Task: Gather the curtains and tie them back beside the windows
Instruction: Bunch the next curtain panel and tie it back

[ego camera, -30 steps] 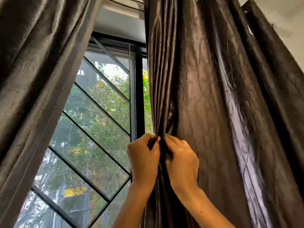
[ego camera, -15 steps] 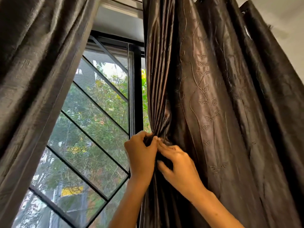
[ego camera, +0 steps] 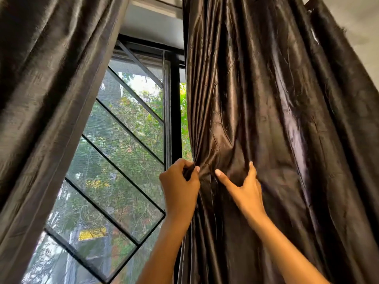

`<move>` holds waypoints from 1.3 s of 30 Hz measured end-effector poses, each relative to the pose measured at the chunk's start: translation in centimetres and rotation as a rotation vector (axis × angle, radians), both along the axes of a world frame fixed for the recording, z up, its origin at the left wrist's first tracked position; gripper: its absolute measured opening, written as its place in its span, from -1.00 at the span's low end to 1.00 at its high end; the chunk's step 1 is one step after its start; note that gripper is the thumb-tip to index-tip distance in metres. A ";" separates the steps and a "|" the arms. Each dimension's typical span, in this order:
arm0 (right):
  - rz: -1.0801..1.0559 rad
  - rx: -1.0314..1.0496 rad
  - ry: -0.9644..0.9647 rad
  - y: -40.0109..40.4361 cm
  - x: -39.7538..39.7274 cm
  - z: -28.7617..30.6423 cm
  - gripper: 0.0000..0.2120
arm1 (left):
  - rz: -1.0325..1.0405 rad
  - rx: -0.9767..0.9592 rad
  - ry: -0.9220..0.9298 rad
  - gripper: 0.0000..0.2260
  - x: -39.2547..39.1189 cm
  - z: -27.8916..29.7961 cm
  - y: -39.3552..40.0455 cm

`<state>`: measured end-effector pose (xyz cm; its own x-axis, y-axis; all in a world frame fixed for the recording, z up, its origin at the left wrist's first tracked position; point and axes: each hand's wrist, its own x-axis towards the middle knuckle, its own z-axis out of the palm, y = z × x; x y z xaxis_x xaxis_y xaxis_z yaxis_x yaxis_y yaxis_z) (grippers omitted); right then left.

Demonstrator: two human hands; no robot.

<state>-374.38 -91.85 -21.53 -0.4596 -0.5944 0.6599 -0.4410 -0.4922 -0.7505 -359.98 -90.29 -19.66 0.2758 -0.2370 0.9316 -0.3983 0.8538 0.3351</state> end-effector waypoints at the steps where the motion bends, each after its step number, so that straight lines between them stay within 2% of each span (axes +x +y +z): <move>1: 0.121 -0.026 -0.029 0.2 0.3 0.1 0.07 | -0.005 -0.001 -0.003 -0.94 0.0 0.0 0.1; 3: 0.179 -0.146 -0.028 0.6 1.0 0.2 -0.17 | -0.003 -0.002 -0.018 -0.94 -0.2 0.0 0.2; 5: -0.058 -0.302 0.123 1.2 1.6 0.1 -0.53 | 0.002 -0.006 -0.025 -0.95 -0.6 0.0 0.5; 6: -0.194 -0.354 0.230 1.6 2.2 0.0 -0.58 | 0.011 -0.013 -0.027 -0.96 -0.8 0.0 0.6; 8: -0.313 -0.314 0.460 2.4 3.4 -0.3 -0.45 | 0.020 -0.034 -0.033 -0.95 -1.2 -0.1 0.8; 11: -0.356 -0.133 0.651 3.2 4.6 -0.7 -0.42 | 0.000 -0.055 -0.034 -0.95 -1.4 -0.3 1.1; 14: -0.403 -0.166 0.736 3.5 4.4 -0.8 -0.38 | -0.009 -0.073 -0.033 -0.94 -1.3 -0.5 1.3; 17: -0.392 -0.193 0.793 3.3 4.6 -1.3 -0.36 | -0.047 -0.080 -0.033 -0.84 -1.4 -0.5 1.6; 19: -0.340 -0.212 0.819 3.2 4.5 -1.5 -0.37 | -0.063 -0.057 -0.035 -0.78 -1.4 -0.4 1.7; 22: -0.188 -0.232 0.894 2.5 3.4 -1.4 -0.45 | -0.005 -0.018 -0.045 -0.83 -1.0 -0.1 1.0; 24: -0.095 -0.262 0.806 2.1 2.5 -1.4 -0.42 | 0.058 0.000 -0.040 -0.89 -0.6 0.1 0.5; 26: -0.223 -0.361 0.571 1.6 1.4 -1.1 -0.45 | 0.052 -0.007 -0.028 -0.89 -0.3 0.2 0.3; 28: -0.289 -0.351 0.347 1.4 0.6 -0.7 -0.44 | 0.033 -0.007 -0.034 -0.90 -0.3 0.1 0.5; 30: -0.108 -0.233 0.187 1.3 0.3 -0.1 -0.22 | 0.027 -0.006 -0.047 -0.91 -0.4 0.1 0.6; 31: -0.023 -0.224 0.135 1.2 0.2 0.2 -0.18 | 0.023 -0.005 -0.052 -0.91 -0.4 0.1 0.6; 33: -0.065 -0.279 0.175 1.5 0.2 0.5 -0.33 | 0.023 -0.006 -0.058 -0.90 -0.6 0.1 0.5; 35: -0.243 -0.326 0.381 2.1 0.8 0.1 -0.49 | 0.017 -0.012 -0.061 -0.90 -1.0 0.1 0.4; 39: -0.372 -0.323 0.647 3.8 3.4 -0.3 -0.33 | -0.029 -0.029 -0.067 -0.91 -1.8 -0.2 0.3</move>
<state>-370.98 -88.01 -21.87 -0.0581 -0.2134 0.9752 -0.9161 -0.3768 -0.1370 -361.78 -90.01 -19.90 0.2058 -0.2170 0.9542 -0.3937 0.8743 0.2837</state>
